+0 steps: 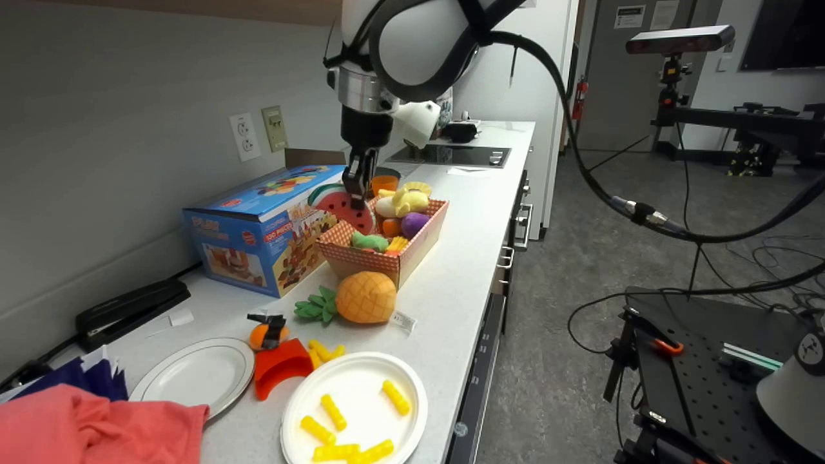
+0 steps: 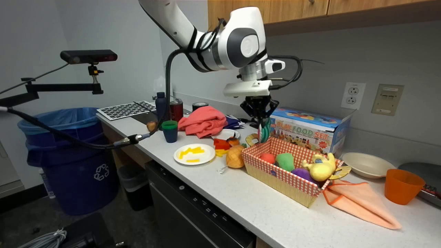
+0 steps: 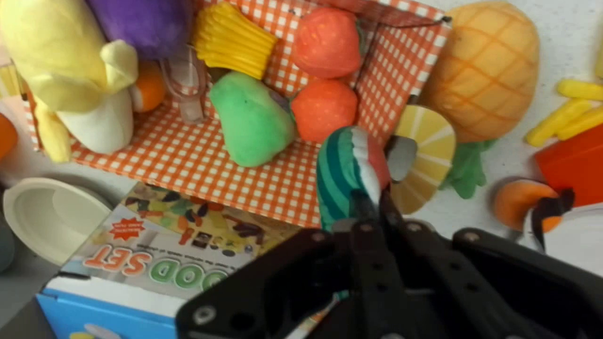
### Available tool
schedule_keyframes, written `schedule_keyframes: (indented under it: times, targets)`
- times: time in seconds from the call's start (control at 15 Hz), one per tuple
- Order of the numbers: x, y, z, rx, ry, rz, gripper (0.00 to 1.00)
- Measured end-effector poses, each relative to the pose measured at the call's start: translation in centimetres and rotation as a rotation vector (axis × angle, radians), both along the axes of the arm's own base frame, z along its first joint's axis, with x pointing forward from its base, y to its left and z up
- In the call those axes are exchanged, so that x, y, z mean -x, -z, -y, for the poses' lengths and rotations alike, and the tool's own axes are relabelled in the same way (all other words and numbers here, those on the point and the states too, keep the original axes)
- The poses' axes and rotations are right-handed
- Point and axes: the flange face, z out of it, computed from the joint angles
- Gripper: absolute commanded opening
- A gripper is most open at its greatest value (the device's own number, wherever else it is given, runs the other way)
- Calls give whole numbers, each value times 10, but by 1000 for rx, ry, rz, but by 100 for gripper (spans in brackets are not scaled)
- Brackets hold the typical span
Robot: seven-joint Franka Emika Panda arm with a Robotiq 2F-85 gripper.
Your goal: Remove all the plush toys from the basket
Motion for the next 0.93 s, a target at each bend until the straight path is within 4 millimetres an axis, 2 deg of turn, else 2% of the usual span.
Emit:
schedule_keyframes:
  times: [0.2,0.33,0.53,0.67,0.73,0.8,0.93]
  targets:
    - [10,-17,-37,-28,-82,19,1]
    - [17,-18,-62,-47,-140,15,1]
    - [27,-7,-91,-77,-215,-13,1]
    - [32,5,-101,-91,-246,-38,2]
    - [33,12,-103,-91,-255,-51,30]
    - [34,19,-104,-90,-260,-64,31]
    - [36,31,-103,-90,-262,-85,45]
